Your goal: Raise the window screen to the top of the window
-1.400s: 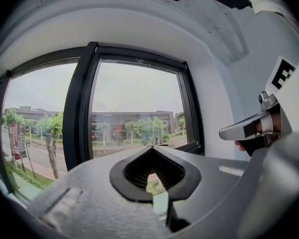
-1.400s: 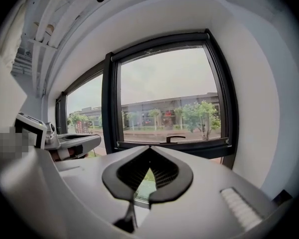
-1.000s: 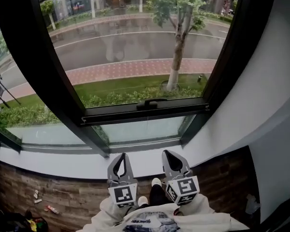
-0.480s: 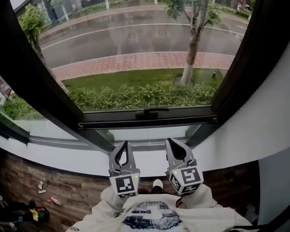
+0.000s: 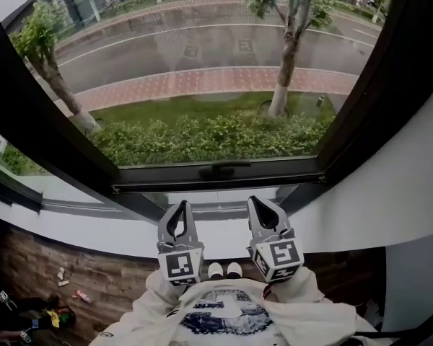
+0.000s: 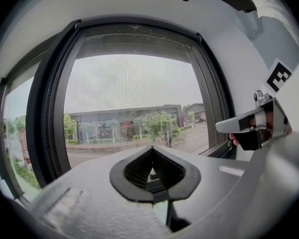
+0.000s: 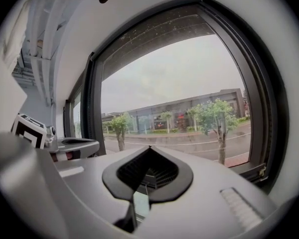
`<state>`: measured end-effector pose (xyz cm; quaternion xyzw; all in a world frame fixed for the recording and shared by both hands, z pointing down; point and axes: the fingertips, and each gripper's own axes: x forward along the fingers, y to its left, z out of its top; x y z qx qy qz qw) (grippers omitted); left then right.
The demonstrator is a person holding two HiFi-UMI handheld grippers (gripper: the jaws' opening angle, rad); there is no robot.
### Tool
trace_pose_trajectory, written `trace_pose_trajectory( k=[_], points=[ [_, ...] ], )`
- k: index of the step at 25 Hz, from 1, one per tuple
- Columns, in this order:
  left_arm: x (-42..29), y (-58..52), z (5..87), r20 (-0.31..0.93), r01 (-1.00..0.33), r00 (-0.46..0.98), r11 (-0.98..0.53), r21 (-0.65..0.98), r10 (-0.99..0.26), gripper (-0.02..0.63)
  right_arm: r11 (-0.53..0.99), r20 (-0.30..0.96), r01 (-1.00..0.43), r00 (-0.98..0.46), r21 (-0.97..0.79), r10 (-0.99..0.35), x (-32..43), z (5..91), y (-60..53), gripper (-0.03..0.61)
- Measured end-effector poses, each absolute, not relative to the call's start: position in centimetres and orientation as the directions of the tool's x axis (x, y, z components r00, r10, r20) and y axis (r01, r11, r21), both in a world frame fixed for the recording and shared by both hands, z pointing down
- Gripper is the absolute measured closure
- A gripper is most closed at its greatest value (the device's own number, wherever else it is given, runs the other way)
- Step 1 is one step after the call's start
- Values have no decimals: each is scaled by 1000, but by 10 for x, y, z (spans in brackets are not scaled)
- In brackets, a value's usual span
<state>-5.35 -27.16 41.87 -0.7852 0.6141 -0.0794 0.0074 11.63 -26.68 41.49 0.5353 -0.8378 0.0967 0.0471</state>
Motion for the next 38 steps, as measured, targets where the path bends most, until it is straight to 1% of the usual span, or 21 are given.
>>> trace_pose_trajectory(
  k=[3, 4, 5, 7, 10, 14, 15, 17, 20, 21, 23, 25, 29, 34, 38],
  points=[
    [-54, -279, 429, 156, -956, 252, -271, -112, -955, 609, 380, 206, -919, -394, -107, -896, 120, 422, -273, 572],
    [-53, -281, 434, 176, -951, 264, -287, -116, -948, 573, 375, 212, -921, -389, -103, -897, 120, 423, -274, 572],
    [-52, -282, 439, 197, -945, 278, -305, -120, -940, 521, 374, 217, -922, -387, -99, -896, 119, 425, -275, 555],
    [-49, -284, 450, 235, -932, 302, -338, -128, -924, 485, 377, 232, -922, -388, -90, -892, 116, 430, -276, 528],
    [-47, -284, 465, 279, -914, 328, -378, -146, -903, 438, 392, 251, -917, -397, -72, -883, 109, 438, -277, 468],
    [-53, -286, 484, 339, -894, 337, -412, -179, -879, 397, 454, 272, -888, -456, -75, -847, 94, 449, -278, 412],
    [-57, -286, 489, 360, -889, 330, -415, -192, -873, 382, 472, 285, -879, -471, -70, -835, 90, 453, -278, 368],
    [-63, -289, 502, 391, -870, 319, -431, -241, -863, 362, 501, 315, -865, -484, -31, -816, 86, 465, -280, 309],
    [-69, -299, 522, 423, -790, 310, -479, -383, -851, 360, 545, 380, -836, -485, 63, -787, 84, 488, -287, 268],
    [-71, -302, 528, 439, -753, 307, -497, -430, -845, 359, 564, 408, -820, -486, 92, -773, 84, 496, -289, 264],
    [-76, -308, 540, 473, -687, 296, -529, -498, -830, 359, 605, 463, -785, -492, 130, -737, 85, 511, -293, 222],
    [-82, -313, 551, 498, -630, 279, -548, -550, -821, 359, 637, 509, -756, -493, 152, -706, 89, 524, -295, 195],
    [-95, -323, 572, 526, -521, 231, -561, -643, -818, 359, 682, 591, -699, -462, 216, -661, 97, 553, -300, 179],
    [-116, -332, 599, 587, -445, 186, -601, -665, -788, 359, 725, 656, -606, -406, 327, -636, 107, 582, -307, 176],
    [-133, -340, 611, 605, -375, 148, -611, -697, -782, 359, 768, 723, -515, -352, 381, -595, 118, 606, -309, 176]
  ],
)
